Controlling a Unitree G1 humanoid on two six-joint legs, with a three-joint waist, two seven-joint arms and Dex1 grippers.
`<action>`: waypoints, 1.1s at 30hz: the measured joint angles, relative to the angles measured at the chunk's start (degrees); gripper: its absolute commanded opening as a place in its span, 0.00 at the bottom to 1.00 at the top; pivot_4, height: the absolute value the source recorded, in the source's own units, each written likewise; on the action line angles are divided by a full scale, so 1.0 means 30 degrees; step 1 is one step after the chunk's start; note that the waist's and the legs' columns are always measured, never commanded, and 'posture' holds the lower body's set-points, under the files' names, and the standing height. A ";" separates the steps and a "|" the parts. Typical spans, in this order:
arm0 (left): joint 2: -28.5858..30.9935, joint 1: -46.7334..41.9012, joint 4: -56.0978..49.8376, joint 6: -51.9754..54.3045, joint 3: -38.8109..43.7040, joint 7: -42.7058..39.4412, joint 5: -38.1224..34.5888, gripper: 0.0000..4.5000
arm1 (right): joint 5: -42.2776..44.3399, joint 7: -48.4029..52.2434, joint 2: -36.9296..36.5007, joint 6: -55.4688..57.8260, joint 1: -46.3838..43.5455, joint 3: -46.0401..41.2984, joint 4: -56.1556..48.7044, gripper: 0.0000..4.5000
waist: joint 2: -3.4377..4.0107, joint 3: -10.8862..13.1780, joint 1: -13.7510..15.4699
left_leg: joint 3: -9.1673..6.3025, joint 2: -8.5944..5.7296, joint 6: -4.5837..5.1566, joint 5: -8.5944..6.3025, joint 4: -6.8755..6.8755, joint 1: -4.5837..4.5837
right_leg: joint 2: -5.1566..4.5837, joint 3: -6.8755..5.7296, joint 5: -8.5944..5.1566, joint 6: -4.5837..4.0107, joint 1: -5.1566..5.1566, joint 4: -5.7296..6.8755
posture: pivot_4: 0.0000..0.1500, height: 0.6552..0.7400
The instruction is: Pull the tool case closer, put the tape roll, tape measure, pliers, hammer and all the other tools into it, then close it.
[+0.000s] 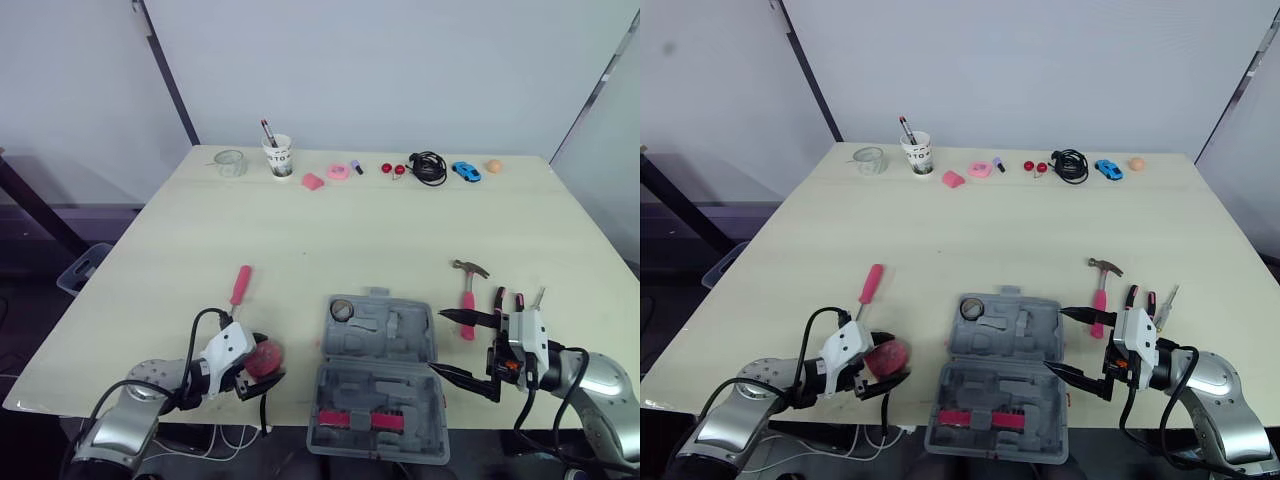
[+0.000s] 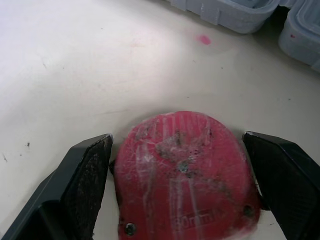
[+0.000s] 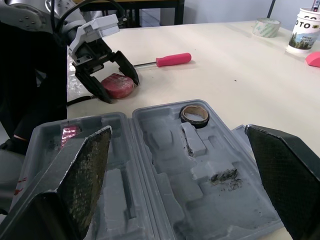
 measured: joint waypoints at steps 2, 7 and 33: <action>-0.0060 0.0164 -0.0279 0.0246 0.0079 0.0300 0.0007 0.98 | 0.0000 0.0008 -0.0001 0.0000 -0.0004 0.0000 0.0004 1.00 | 0.0000 0.0000 0.0014 | -0.0003 0.0000 0.0000 0.0000 0.0000 -0.0001 | 0.0001 -0.0002 0.0000 0.0000 0.0001 0.0000 | 1.00 1.00; -0.0171 0.0761 -0.1184 0.0942 0.0291 0.1078 0.0014 0.98 | -0.0003 0.0008 -0.0002 0.0001 -0.0008 0.0000 0.0012 1.00 | 0.0000 0.0000 -0.0009 | -0.0005 0.0001 0.0000 0.0000 0.0000 0.0000 | 0.0002 -0.0002 -0.0002 -0.0005 0.0000 0.0000 | 1.00 1.00; -0.2222 0.2559 -0.3915 0.3566 0.1075 0.4389 -0.0245 0.98 | -0.0023 -0.0123 -0.0002 0.0000 0.0108 -0.0005 0.0019 1.00 | -0.0004 -0.0002 -0.0018 | -0.0010 0.0002 -0.0001 0.0000 0.0000 0.0001 | -0.0001 -0.0001 -0.0003 -0.0009 0.0001 0.0000 | 1.00 1.00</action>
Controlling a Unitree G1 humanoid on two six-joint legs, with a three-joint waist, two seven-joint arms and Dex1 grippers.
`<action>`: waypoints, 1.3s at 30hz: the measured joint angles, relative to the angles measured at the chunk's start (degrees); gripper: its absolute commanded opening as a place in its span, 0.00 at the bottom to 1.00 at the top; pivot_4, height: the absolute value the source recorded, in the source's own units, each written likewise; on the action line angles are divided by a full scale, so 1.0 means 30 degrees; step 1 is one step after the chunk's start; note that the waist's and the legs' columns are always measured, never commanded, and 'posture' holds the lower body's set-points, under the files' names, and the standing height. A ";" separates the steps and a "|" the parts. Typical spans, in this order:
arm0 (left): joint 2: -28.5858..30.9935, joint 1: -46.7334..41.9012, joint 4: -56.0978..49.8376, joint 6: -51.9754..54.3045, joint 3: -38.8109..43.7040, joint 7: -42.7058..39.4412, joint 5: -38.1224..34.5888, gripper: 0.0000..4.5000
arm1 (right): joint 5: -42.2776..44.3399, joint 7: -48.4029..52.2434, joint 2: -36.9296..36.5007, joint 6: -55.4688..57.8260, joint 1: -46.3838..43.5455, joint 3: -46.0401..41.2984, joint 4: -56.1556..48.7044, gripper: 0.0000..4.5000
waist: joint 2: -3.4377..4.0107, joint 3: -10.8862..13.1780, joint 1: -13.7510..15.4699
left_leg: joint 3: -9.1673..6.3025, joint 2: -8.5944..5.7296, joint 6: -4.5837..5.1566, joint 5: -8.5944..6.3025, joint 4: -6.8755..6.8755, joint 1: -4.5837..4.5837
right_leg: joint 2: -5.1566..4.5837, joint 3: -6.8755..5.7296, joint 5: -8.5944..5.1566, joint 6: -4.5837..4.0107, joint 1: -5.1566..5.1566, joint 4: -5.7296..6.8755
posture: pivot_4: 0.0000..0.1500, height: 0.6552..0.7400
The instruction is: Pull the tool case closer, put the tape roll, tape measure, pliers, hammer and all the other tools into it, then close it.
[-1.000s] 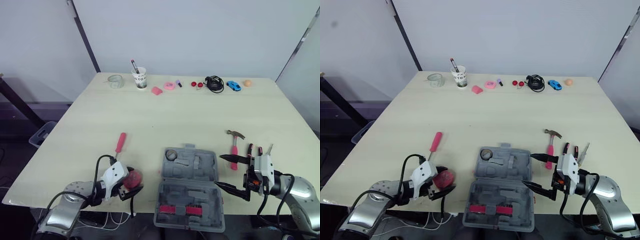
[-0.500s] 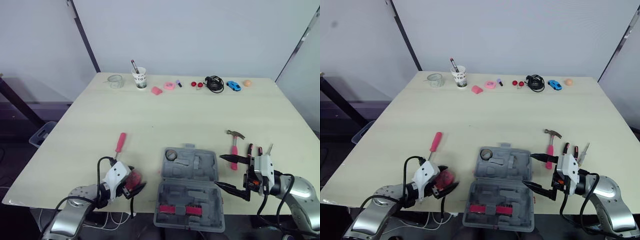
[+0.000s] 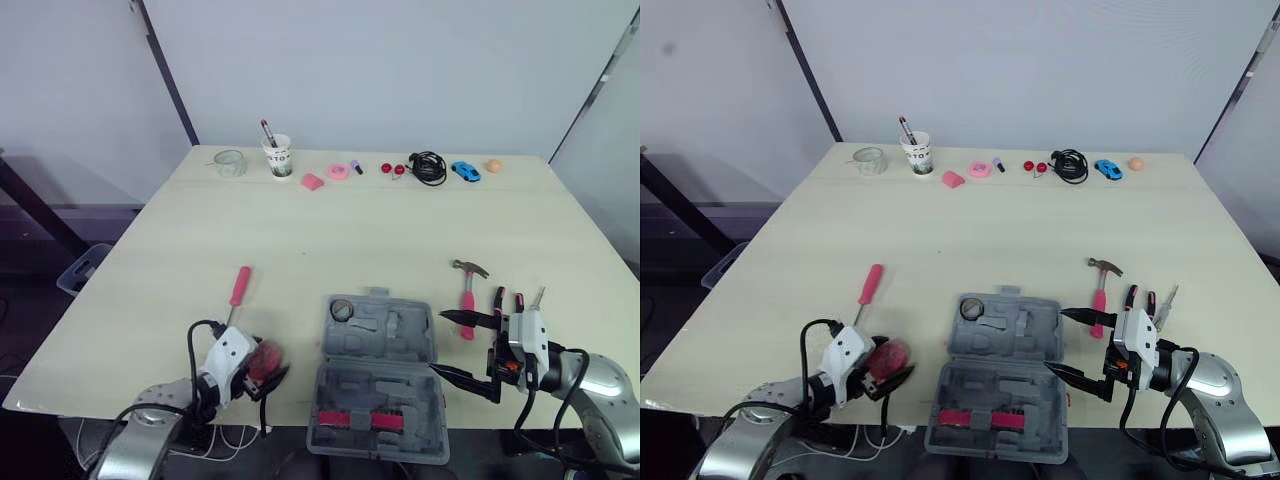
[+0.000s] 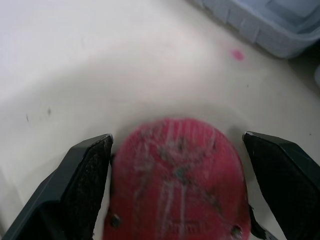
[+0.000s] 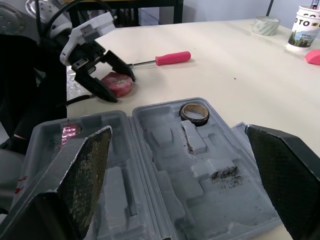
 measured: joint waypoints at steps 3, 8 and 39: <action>-0.0002 -0.0143 -0.0075 0.0351 -0.0006 0.0086 0.0035 0.98 | 0.0001 -0.0007 0.0000 0.0000 -0.0007 0.0000 0.0000 1.00 | 0.0000 0.0000 0.0005 | 0.0000 -0.0002 0.0000 0.0000 0.0000 0.0000 | 0.0000 0.0001 0.0000 0.0000 0.0000 0.0000 | 1.00 1.00; -0.0001 -0.0342 -0.0149 0.0843 -0.0010 0.0185 0.0043 0.98 | 0.0000 -0.0001 0.0000 0.0000 -0.0010 0.0000 0.0003 1.00 | 0.0001 0.0000 0.0001 | 0.0001 -0.0002 0.0000 0.0000 0.0000 0.0000 | 0.0001 0.0001 0.0000 0.0000 0.0000 0.0000 | 1.00 1.00; 0.0773 -0.1046 -0.0155 0.1246 -0.0411 -0.0340 0.0377 0.67 | 0.0928 0.1220 -0.0430 0.0272 -0.0581 0.0007 -0.0132 1.00 | 0.0002 0.0000 0.0002 | -0.0087 -0.0006 0.0000 0.0000 0.0000 0.0002 | 0.0003 -0.0002 0.0000 -0.0003 0.0001 0.0000 | 1.00 1.00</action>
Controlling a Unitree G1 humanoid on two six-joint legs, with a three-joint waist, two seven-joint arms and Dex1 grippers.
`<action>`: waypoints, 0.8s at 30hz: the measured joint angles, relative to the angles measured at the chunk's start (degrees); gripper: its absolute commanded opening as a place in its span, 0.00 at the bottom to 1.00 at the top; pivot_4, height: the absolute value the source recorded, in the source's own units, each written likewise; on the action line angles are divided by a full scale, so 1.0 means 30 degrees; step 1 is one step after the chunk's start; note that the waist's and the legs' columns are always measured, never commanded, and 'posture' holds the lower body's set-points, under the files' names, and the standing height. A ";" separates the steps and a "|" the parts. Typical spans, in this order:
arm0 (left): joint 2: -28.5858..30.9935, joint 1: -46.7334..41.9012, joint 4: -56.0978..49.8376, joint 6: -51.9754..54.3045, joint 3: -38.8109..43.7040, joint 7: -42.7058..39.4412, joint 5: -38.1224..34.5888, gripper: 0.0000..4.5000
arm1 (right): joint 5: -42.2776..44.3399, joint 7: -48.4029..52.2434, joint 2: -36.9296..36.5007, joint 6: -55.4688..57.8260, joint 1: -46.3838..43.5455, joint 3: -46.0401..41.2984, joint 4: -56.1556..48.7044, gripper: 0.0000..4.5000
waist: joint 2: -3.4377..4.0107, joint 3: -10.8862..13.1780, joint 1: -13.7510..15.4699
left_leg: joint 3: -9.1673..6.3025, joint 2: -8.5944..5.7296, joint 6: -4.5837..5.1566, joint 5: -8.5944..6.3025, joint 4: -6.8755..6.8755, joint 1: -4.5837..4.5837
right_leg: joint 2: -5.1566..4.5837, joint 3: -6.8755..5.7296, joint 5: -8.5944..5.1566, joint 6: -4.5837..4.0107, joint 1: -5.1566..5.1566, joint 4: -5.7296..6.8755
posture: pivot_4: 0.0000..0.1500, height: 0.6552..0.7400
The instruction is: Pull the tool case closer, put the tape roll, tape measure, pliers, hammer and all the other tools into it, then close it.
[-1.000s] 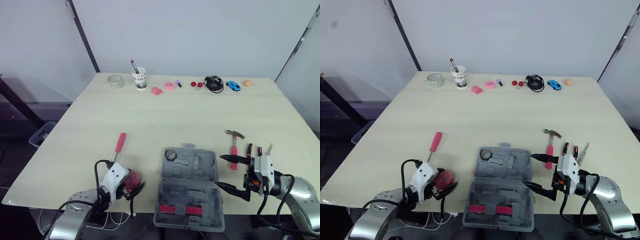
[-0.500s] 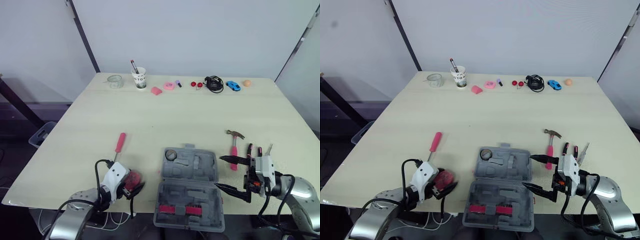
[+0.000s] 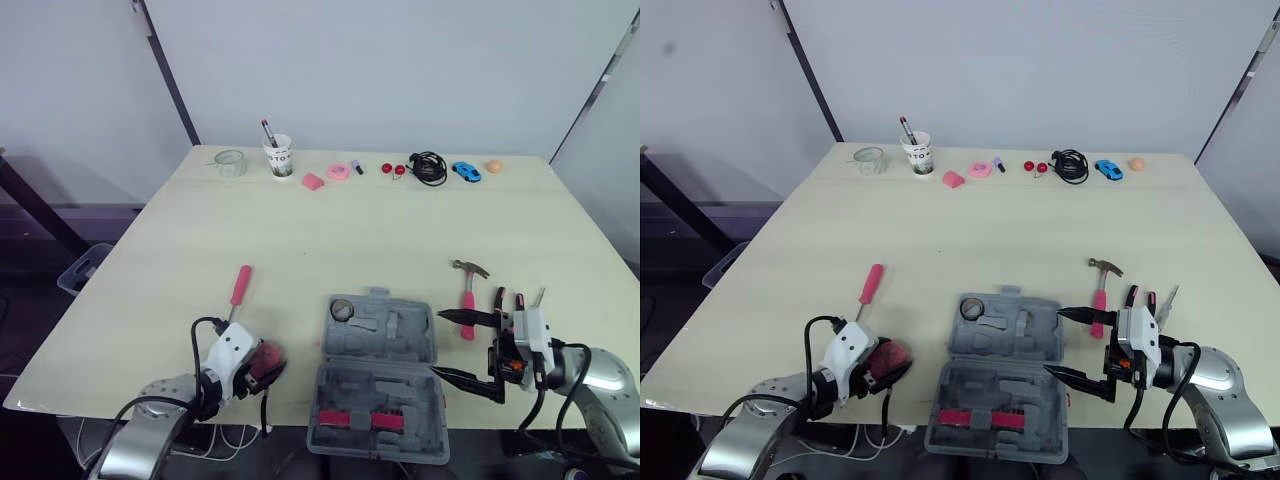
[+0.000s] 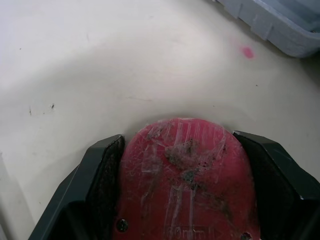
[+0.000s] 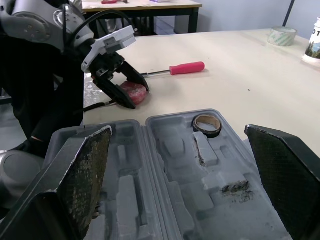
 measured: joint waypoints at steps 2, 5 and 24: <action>0.0570 -0.0677 0.0425 -0.0216 -0.0243 -0.0809 -0.0003 0.67 | 0.0016 0.0076 -0.0010 0.0035 -0.0105 0.0004 -0.0005 1.00 | -0.0003 0.0002 0.0020 | 0.0006 -0.0003 0.0000 0.0000 0.0000 -0.0003 | 0.0000 -0.0005 0.0000 0.0000 -0.0001 -0.0001 | 1.00 1.00; 0.1705 -0.2196 0.1143 -0.0652 -0.0378 -0.2515 -0.0078 0.67 | 0.0249 0.0057 -0.0024 0.0535 -0.0291 0.0006 -0.0113 1.00 | -0.0008 0.0006 0.0038 | 0.0026 -0.0007 0.0000 0.0000 0.0001 -0.0014 | 0.0001 -0.0022 -0.0002 -0.0002 -0.0001 -0.0001 | 1.00 1.00; 0.1279 -1.5221 0.7104 -0.5526 -0.6081 -1.3547 0.0451 0.67 | 0.3066 -0.4591 0.1006 0.6723 -0.1462 -0.0092 -0.2445 1.00 | -0.0013 0.0015 0.0033 | -0.0005 -0.0060 0.0003 0.0003 0.0014 -0.0077 | 0.0031 -0.0025 0.0040 0.0076 -0.0003 -0.0005 | 1.00 1.00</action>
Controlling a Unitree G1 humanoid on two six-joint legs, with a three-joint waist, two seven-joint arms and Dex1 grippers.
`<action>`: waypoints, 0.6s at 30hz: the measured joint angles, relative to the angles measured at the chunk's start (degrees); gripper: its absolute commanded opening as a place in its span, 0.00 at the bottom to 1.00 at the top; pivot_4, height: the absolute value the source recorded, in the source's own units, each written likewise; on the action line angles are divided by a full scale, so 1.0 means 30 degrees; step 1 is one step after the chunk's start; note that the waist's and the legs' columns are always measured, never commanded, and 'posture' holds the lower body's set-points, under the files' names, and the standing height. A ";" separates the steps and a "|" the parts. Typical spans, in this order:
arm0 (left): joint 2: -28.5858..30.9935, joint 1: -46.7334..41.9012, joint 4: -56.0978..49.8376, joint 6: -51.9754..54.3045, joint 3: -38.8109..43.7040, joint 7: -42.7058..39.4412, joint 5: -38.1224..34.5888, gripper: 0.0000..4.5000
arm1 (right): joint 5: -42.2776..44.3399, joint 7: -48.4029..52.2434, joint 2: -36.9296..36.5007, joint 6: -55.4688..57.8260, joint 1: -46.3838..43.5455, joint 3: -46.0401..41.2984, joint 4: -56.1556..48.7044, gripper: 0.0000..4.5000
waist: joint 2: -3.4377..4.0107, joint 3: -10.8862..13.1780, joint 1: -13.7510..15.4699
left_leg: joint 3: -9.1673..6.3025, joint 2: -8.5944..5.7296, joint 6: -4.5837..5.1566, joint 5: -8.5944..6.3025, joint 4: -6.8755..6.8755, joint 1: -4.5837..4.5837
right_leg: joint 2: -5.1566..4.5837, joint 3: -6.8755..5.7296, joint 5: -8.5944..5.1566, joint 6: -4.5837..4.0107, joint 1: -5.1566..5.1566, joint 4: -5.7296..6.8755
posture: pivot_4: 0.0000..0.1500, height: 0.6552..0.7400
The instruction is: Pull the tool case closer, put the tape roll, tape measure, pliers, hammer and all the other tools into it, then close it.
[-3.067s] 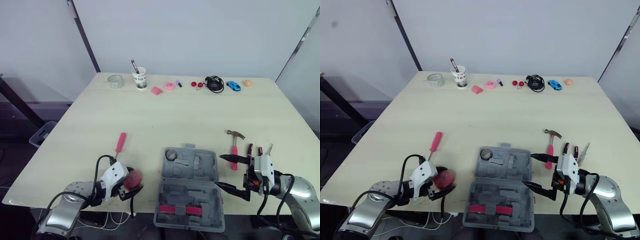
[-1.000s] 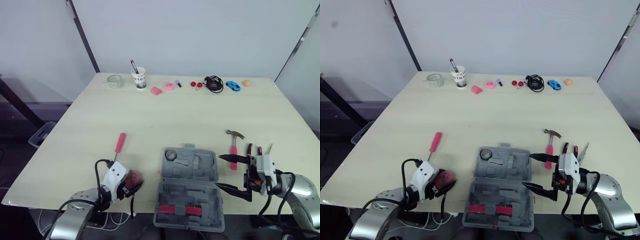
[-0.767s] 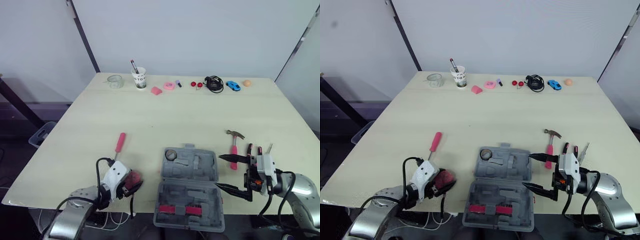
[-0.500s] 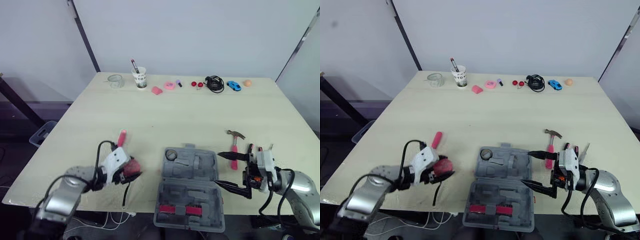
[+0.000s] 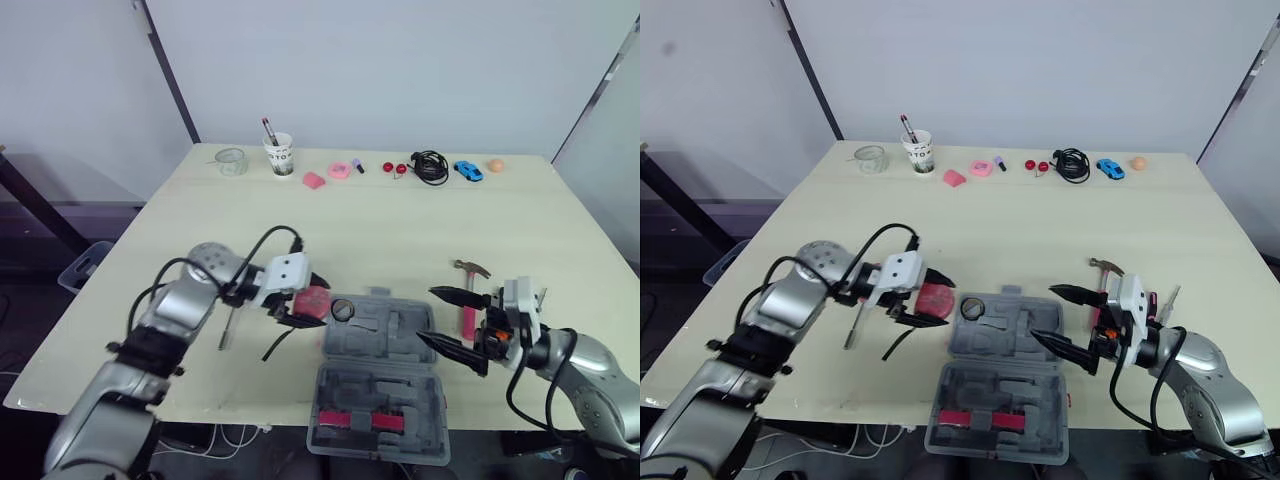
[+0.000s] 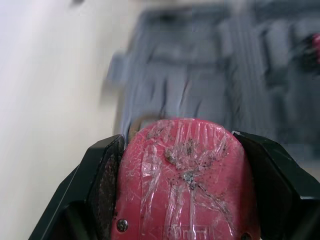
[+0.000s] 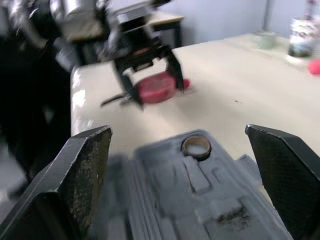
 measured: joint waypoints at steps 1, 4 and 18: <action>-0.0386 -0.0624 0.0338 -0.0156 -0.0274 -0.0409 -0.0006 0.67 | 0.0425 -0.0798 0.0042 0.0937 -0.0049 -0.0013 -0.0438 1.00 | 0.0000 0.0000 0.0002 | 0.0001 -0.0002 0.0000 0.0000 0.0000 0.0000 | 0.0000 0.0003 0.0000 0.0001 0.0000 0.0000 | 1.00 1.00; -0.1428 -0.1889 0.1318 -0.0723 -0.0433 -0.1074 -0.0006 0.67 | 0.1641 -0.3068 0.0309 0.3482 -0.0339 -0.0154 -0.1059 1.00 | 0.0000 0.0000 -0.0038 | 0.0002 -0.0005 0.0002 0.0000 0.0003 -0.0005 | 0.0000 0.0013 0.0001 0.0004 0.0000 -0.0004 | 1.00 1.00; -0.5766 -0.4580 0.4940 -0.3183 -0.1086 -0.1524 0.0335 0.67 | 1.2855 -1.6039 0.3461 1.3146 -0.2684 -0.0398 -0.1628 1.00 | -0.0010 0.0005 -0.0133 | -0.0039 -0.0010 0.0006 0.0000 0.0000 -0.0032 | 0.0001 0.0000 0.0004 0.0008 -0.0003 -0.0010 | 1.00 1.00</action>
